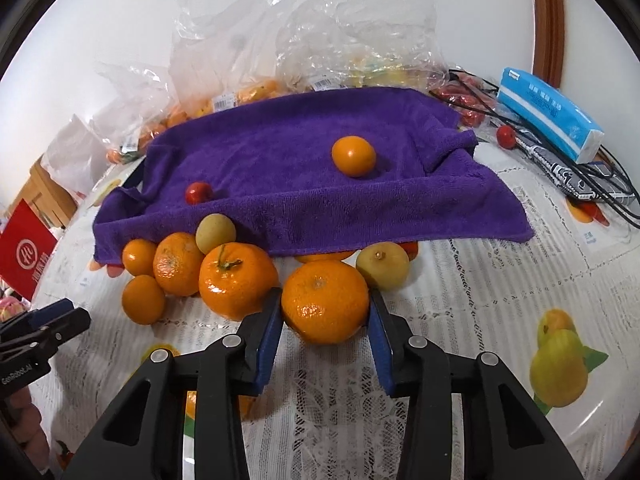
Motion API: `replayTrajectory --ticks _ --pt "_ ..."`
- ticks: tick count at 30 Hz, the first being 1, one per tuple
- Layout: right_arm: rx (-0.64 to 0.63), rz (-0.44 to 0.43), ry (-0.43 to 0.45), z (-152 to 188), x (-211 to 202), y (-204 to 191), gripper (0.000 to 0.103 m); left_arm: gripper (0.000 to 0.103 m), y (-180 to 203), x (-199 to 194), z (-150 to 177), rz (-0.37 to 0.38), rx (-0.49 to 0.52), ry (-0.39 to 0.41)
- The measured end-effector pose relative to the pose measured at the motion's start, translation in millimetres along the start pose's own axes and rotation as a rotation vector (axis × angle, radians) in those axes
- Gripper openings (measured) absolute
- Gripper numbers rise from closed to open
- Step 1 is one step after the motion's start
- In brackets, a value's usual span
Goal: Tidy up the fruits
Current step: 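Close right tool on the large mandarin and lift it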
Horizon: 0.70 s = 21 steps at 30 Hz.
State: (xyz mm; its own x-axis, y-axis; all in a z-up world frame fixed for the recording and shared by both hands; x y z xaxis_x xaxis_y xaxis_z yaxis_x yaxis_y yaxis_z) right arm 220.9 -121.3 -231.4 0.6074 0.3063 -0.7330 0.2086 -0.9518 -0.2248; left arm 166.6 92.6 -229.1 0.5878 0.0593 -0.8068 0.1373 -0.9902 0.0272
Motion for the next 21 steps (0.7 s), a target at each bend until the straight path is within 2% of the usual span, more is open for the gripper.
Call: replayTrajectory --ticks 5,11,14,17,21 --pt "-0.049 -0.014 0.023 6.5 -14.0 -9.8 0.041 0.051 2.6 -0.5 11.4 -0.014 0.018 -0.013" --pt "-0.084 -0.011 0.022 18.8 -29.7 -9.1 0.041 0.051 5.9 -5.5 17.9 -0.029 0.022 0.027" --pt "-0.088 -0.016 0.032 22.6 -39.7 -3.5 0.041 0.053 11.0 -5.8 20.0 -0.064 0.05 0.035" --pt "-0.083 -0.011 0.027 29.6 -44.4 5.5 0.041 0.065 20.9 -5.0 20.0 -0.036 0.069 0.025" --pt "-0.046 -0.026 -0.006 39.0 -40.4 16.8 0.041 0.065 39.4 -4.1 18.7 0.011 0.089 0.019"
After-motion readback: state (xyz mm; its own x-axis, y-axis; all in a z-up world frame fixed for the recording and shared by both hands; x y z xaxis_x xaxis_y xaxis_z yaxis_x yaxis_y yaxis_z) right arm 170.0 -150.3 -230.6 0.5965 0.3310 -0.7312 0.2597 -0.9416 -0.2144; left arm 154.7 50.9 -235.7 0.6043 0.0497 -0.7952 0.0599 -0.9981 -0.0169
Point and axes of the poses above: each gripper's, at about its wrist camera, not at the fingertips, and x roughly the way its jaws point, y to its right, z to its underside, the point moved 10 cm from there along x, roughly the way its jaws point, and after that the axes turned 6 degrees about -z, right-handed, at the moved point
